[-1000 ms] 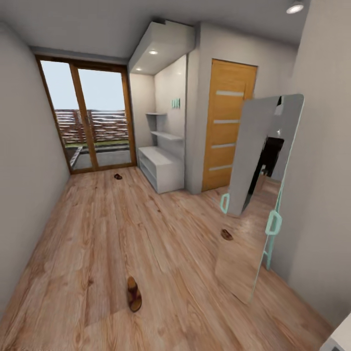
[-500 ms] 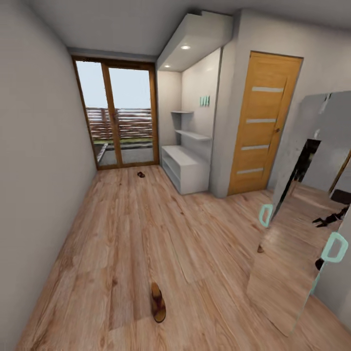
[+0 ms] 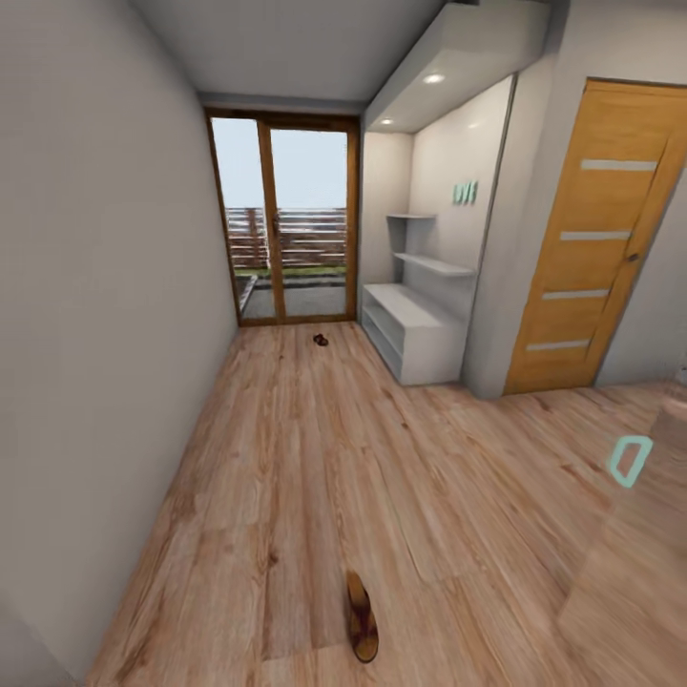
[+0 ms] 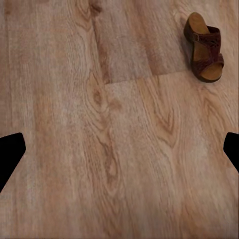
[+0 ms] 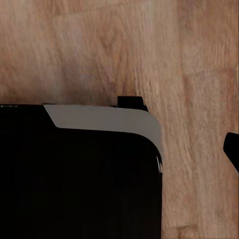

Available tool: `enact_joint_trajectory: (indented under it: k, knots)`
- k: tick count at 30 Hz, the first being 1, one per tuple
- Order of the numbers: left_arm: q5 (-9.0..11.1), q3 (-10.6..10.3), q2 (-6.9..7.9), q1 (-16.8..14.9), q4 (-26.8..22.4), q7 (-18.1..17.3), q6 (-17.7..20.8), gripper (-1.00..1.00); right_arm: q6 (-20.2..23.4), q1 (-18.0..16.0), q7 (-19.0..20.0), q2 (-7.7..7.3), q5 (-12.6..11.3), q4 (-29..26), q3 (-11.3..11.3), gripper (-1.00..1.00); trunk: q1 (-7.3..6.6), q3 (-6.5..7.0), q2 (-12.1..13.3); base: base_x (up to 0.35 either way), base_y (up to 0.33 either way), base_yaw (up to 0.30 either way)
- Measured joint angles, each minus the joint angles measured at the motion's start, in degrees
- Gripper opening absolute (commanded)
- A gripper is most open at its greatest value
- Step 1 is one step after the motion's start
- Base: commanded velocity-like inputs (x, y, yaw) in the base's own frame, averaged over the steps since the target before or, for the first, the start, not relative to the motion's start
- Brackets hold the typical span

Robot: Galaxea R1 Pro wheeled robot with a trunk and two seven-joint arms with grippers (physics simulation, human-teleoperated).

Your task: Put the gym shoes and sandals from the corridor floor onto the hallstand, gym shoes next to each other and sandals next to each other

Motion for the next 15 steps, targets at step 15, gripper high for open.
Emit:
enact_joint_trajectory:
  k: [15]
  knots:
    - [0.0, 0.0, 0.00, 0.0, 0.0, 0.0, 0.0, 1.00, 0.0, 0.0, 0.0, 0.00, 0.0, 0.0, 0.0, 1.00, 0.00, -0.59, 0.0, 0.251, 0.236, 0.251]
